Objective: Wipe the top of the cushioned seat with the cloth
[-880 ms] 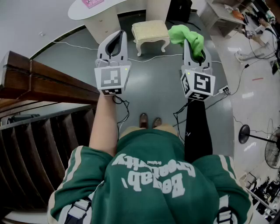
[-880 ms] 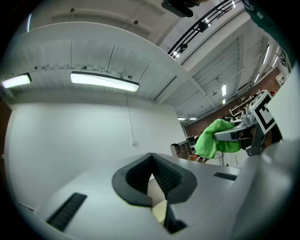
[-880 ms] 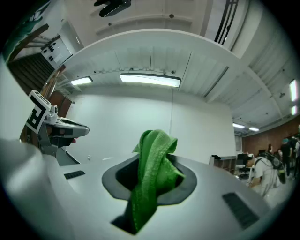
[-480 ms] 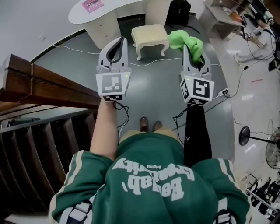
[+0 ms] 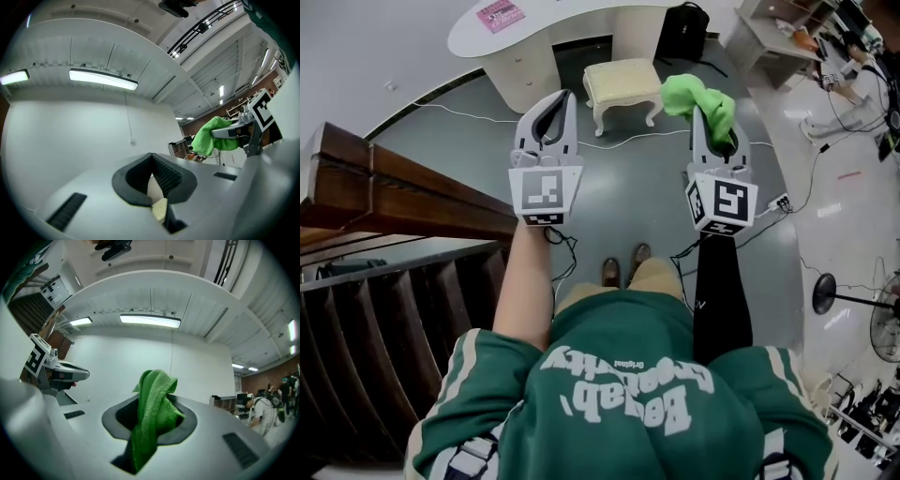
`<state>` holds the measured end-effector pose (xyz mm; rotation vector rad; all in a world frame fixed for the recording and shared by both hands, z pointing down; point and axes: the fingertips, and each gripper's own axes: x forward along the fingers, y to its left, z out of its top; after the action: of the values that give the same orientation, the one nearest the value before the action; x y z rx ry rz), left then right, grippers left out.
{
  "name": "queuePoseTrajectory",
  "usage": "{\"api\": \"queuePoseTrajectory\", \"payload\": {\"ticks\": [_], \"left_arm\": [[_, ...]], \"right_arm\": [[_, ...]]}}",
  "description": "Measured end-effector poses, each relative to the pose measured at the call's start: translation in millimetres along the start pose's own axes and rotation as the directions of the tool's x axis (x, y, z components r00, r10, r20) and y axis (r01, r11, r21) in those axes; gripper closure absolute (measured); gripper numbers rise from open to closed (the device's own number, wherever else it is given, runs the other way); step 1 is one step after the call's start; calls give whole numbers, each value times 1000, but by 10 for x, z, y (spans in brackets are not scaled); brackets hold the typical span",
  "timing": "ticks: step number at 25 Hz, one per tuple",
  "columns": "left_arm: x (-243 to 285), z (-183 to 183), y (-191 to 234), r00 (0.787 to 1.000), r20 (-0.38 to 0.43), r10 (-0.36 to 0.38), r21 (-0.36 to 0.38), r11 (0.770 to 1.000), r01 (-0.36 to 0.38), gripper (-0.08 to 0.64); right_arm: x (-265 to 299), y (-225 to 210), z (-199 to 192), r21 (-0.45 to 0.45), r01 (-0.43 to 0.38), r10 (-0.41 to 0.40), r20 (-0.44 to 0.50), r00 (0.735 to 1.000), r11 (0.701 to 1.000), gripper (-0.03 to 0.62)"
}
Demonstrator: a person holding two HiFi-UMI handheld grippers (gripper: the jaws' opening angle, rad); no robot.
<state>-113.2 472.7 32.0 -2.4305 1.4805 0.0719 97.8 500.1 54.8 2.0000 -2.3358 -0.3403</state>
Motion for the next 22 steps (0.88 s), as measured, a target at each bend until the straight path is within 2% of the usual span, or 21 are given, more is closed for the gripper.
{"api": "queuePoseTrajectory", "payload": {"ticks": [6,13,22], "left_arm": [[149,1,50,1000,1,4,5,1000,-4,545],[478,-167,124,1000,-13,7,12,1000,-7,545],[1434,-462,213,999,-33,42,7,999,-42,545]], "right_arm": [[183,-37,32,-12,-17,18,7,1000,1000,507],[565,-138,-101,-7,-41,41,15,999,999,506],[1454,-586,-422,19,-71,71,4,998,997,506]]}}
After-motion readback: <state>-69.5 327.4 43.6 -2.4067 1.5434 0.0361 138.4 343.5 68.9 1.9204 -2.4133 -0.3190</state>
